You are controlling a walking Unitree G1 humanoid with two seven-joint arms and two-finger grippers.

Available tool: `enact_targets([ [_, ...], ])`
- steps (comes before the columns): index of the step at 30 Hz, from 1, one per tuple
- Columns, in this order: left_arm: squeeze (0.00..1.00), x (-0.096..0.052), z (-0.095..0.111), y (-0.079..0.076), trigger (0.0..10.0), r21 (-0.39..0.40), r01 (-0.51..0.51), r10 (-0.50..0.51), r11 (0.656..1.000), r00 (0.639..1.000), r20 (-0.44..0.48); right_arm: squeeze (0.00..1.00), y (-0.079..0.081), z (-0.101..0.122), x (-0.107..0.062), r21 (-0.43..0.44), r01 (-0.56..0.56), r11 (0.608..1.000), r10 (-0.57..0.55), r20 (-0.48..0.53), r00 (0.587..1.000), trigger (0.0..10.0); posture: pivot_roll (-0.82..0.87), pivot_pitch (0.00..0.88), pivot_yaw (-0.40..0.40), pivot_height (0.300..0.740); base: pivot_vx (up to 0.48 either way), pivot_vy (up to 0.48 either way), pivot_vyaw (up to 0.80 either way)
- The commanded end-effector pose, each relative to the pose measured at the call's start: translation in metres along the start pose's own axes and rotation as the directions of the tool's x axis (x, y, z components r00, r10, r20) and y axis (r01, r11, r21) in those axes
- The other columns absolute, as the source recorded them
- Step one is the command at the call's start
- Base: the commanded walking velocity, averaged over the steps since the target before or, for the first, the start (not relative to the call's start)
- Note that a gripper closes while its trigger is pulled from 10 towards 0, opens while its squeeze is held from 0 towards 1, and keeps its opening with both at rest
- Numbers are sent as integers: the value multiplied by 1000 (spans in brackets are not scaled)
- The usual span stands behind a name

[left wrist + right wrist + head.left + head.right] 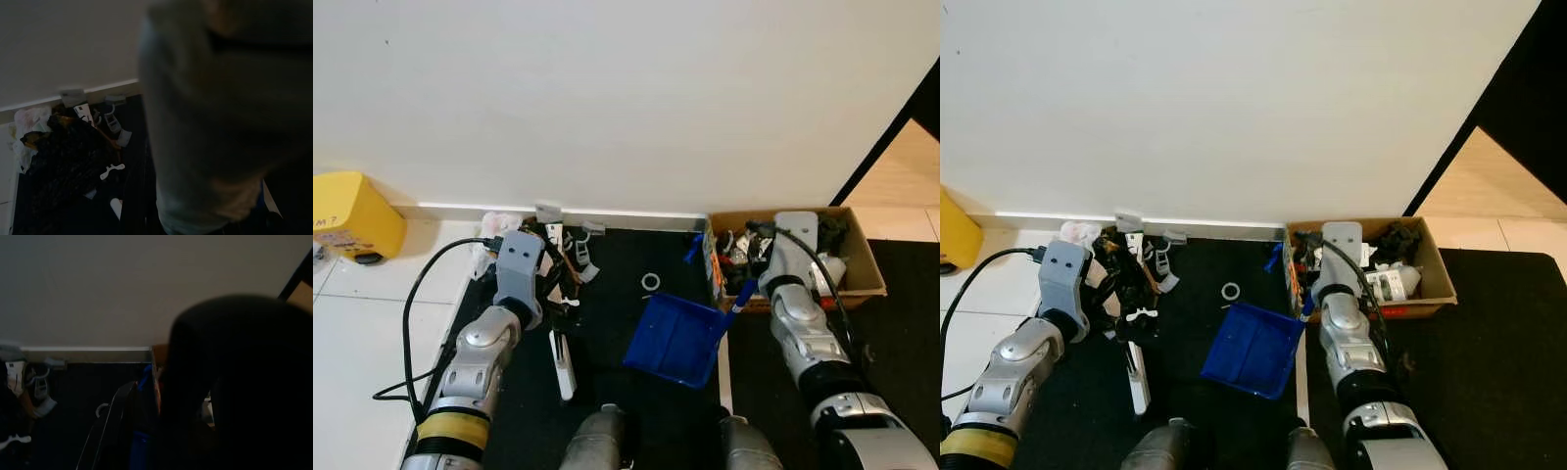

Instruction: Sweep floor

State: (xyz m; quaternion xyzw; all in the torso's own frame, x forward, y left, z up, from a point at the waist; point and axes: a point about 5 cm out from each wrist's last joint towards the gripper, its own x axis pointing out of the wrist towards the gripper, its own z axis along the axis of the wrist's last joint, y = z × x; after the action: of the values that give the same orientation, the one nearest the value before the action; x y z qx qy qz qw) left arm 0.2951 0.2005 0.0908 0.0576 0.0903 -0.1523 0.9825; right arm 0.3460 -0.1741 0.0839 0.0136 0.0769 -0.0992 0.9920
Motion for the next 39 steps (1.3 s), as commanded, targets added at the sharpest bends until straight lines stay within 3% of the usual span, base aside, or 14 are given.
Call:
enact_targets([
  [1, 0, -3, -10, -3, 10000, -5, 2, -2, 1000, 999, -33, 0, 2, -3, -1, 57, 44, 997, -42, -31, 999, 10000, 163, 176, 74, 740, 0, 0, 0],
  [5, 0, -2, -11, -4, 10000, -7, 3, -3, 1000, 999, -33, 0, 8, -1, -2, 93, 87, 992, -84, -34, 996, 10000, 160, 176, 70, 740, 0, 0, 0],
  [6, 0, -2, -11, -5, 10000, -8, 3, -4, 1000, 999, -33, 0, 10, -1, -1, 105, 94, 990, -91, -40, 995, 6824, 159, 177, 67, 740, 0, 0, 0],
  [11, 0, -3, -13, -6, 10000, -12, 1, -2, 1000, 999, -35, 0, 14, 2, -2, 88, 144, 986, -141, -38, 989, 7961, 158, 176, 64, 740, 0, 0, 0],
  [13, 0, -3, -13, -6, 10000, -12, 1, -2, 1000, 999, -35, 0, 14, 3, -3, 88, 144, 986, -141, -34, 989, 7725, 152, 175, 59, 740, 0, 0, 0],
  [14, 0, -3, -14, -6, 10000, -12, 2, -2, 1000, 999, -35, 0, 16, 5, -4, 93, 139, 986, -138, -17, 990, 3451, 152, 175, 59, 740, 0, 0, 0],
  [15, 0, -3, -14, -7, 10000, -12, 2, -3, 1000, 999, -35, 0, 18, 6, -5, 96, 135, 986, -135, -5, 991, 0, 152, 175, 59, 740, 0, 0, 0],
  [28, 0, -1, -14, -11, 10000, -6, 13, -14, 1000, 999, -35, 0, 16, 7, -7, 141, 150, 979, -151, -6, 988, 0, 142, 174, 52, 740, 0, 0, 0],
  [31, 0, -1, -15, -11, 10000, -6, 13, -13, 1000, 999, -35, 0, 13, 9, -6, 128, 145, 981, -146, 1, 989, 0, 143, 174, 50, 740, 0, 0, 0],
  [33, 0, -1, -15, -12, 10000, -7, 10, -10, 1000, 999, -35, 0, 15, 17, -3, 59, 53, 997, -56, 50, 997, 0, 145, 173, 49, 740, 0, 0, 0],
  [34, 0, -1, -15, -11, 10000, -8, 6, -6, 1000, 999, -34, 0, 17, 24, -2, 19, -10, 1000, 8, 84, 996, 10000, 145, 171, 46, 740, 0, 0, 0],
  [35, 0, -1, -15, -10, 10000, -9, -1, 1, 1000, 1000, -32, 0, 17, 32, -2, -27, -86, 996, 89, 126, 988, 10000, 144, 170, 45, 740, 0, 0, 0],
  [37, 0, -1, -14, -9, 10000, -10, -6, 6, 1000, 1000, -30, 0, 17, 37, -2, -56, -131, 990, 138, 150, 979, 10000, 144, 170, 45, 740, 0, 0, 0],
  [39, 0, -1, -12, -5, 10000, -23, -26, 25, 999, 999, -26, 0, 16, 44, -4, -133, -269, 954, 288, 162, 944, 10000, 141, 163, 41, 740, 0, 0, 0],
])
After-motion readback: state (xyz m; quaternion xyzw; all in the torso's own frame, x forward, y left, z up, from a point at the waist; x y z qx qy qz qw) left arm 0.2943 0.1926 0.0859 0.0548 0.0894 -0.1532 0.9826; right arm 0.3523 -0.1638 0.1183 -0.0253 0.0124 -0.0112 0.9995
